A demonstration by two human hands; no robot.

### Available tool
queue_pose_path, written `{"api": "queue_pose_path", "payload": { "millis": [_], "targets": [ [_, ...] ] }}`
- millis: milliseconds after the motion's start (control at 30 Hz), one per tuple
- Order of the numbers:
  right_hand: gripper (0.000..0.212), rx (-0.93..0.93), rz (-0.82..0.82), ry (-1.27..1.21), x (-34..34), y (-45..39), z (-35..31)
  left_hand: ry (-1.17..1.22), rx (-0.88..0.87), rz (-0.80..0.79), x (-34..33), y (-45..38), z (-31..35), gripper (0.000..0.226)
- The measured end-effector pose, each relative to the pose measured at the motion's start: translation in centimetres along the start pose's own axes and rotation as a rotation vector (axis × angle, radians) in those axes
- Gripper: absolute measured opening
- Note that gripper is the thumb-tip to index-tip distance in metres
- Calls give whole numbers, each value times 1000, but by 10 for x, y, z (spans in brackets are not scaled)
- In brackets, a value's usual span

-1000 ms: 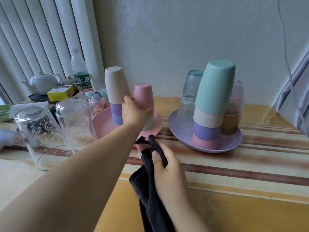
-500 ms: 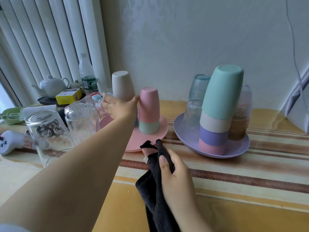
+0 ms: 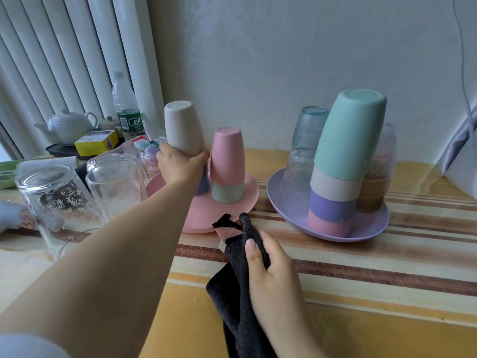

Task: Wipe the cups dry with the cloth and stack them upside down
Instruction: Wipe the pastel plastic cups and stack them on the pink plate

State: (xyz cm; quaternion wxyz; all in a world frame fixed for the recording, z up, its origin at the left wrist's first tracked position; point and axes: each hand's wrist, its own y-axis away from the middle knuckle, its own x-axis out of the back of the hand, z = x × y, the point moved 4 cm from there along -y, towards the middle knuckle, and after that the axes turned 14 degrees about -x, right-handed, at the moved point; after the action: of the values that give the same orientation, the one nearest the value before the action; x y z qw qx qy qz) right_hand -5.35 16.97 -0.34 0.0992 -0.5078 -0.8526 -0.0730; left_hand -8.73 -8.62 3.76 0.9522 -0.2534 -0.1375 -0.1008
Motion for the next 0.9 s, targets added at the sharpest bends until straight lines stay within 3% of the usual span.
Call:
{"api": "queue_pose_path", "payload": {
  "millis": [333,567,900],
  "targets": [
    [30,6,10,19,0,0,1,-227,-157,-58,8,-1,9,61],
    [30,6,0,26,0,-1,2,-17,-95,-12,12,-5,9,66],
    [42,21,-40,11,-5,-2,6,145,-261,143,21,-11,56,69]
  ]
}}
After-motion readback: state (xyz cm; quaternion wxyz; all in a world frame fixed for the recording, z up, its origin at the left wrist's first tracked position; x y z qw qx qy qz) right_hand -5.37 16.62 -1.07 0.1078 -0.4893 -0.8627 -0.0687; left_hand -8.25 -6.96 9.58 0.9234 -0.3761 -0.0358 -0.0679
